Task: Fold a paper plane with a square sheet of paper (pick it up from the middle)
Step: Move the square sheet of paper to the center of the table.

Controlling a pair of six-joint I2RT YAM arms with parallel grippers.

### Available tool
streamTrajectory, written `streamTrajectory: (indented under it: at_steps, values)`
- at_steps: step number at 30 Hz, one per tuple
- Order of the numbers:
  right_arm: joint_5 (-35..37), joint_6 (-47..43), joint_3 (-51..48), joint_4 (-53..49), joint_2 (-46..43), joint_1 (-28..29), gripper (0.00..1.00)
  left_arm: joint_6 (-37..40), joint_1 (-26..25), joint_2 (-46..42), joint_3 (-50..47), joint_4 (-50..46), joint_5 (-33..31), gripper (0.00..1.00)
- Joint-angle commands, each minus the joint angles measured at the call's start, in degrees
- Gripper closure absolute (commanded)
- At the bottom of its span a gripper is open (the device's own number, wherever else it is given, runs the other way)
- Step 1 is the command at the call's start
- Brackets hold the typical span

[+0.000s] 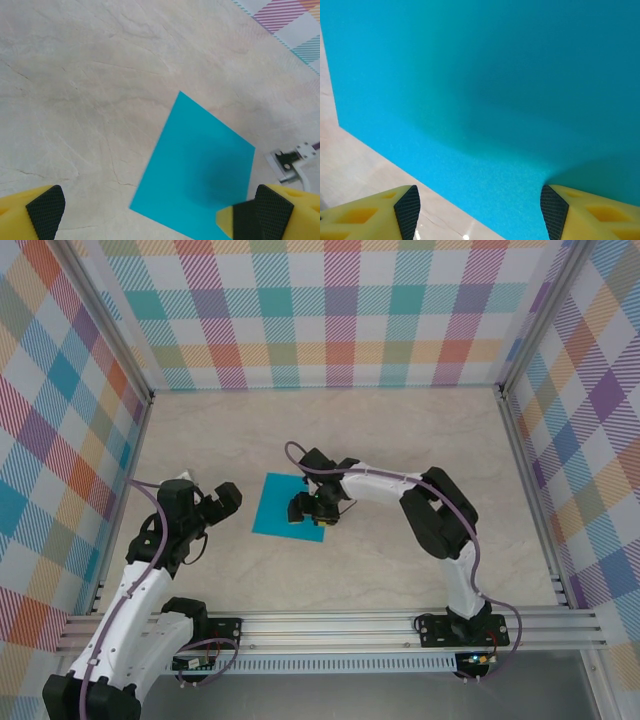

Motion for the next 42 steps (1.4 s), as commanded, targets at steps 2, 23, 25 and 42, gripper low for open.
streamTrajectory:
  at_steps: [2,23,25,42]
  values:
    - [3.70,-5.25,-7.37,-6.22,-5.67,-4.51,0.32,2.33,0.82,-1.45,0.31,-2.77,3.60,0.00]
    - [1.50,-1.28,2.54,-1.01,1.84,-0.98,0.32,-1.24,0.80,-1.30,-0.22,-2.00,4.72,0.00]
    - [1.93,-1.54,0.34,-0.76,1.30,-1.15,0.33,-1.96,0.82,-1.53,-0.31,-2.65,3.14,0.00]
    - [-1.41,1.01,-22.85,8.66,-16.80,-4.24,0.32,5.12,0.78,4.08,8.86,-17.75,8.60,0.00]
